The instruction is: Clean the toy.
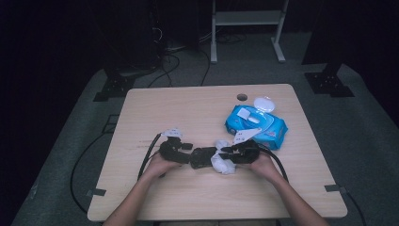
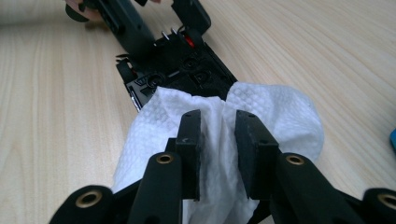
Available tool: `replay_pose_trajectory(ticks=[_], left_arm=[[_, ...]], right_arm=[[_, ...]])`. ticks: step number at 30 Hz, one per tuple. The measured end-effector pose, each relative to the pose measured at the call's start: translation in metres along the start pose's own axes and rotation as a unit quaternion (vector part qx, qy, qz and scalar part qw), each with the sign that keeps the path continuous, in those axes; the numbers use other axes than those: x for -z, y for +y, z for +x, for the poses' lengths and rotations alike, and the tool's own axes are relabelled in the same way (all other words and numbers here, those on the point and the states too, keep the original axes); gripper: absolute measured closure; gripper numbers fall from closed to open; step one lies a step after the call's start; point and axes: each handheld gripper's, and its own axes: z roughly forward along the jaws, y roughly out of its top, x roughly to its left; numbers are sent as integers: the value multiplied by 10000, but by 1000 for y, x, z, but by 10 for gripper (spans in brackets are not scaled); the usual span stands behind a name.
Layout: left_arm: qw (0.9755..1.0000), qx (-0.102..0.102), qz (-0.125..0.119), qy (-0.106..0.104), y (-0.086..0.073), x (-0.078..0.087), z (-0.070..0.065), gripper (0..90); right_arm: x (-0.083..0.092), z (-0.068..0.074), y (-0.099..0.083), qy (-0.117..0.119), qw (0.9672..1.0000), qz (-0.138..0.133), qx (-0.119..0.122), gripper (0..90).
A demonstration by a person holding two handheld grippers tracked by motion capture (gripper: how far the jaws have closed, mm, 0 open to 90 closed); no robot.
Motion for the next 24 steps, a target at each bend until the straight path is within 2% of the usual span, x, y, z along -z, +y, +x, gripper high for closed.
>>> replay_pose_trajectory(ticks=[3,4,7,10,14,16,19,24], left_arm=[[9998,115,100,-141,-1,-4,0,269],[9998,101,105,-140,-1,-4,-1,270],[9999,-1,131,-105,0,-3,-2,271],[9998,-125,122,-61,0,-3,-4,273],[9997,-222,86,-24,-1,-3,-7,274],[9994,-351,75,-9,-1,-3,-10,278],[9982,-591,97,24,0,-3,-17,319],[9975,-694,103,64,0,-3,-20,325]], right_arm=[[2,2,1,45,10000,-32,-25,715],[2,3,1,22,10000,-10,25,709],[3,3,1,49,10000,23,-11,701],[8,0,1,-30,10000,-21,-57,699],[18,-10,0,-202,9994,-80,-273,679],[21,-15,-2,-226,9990,-38,-392,658],[21,-21,-6,-121,9982,94,-588,608],[18,-31,-10,68,9959,270,-866,499]])
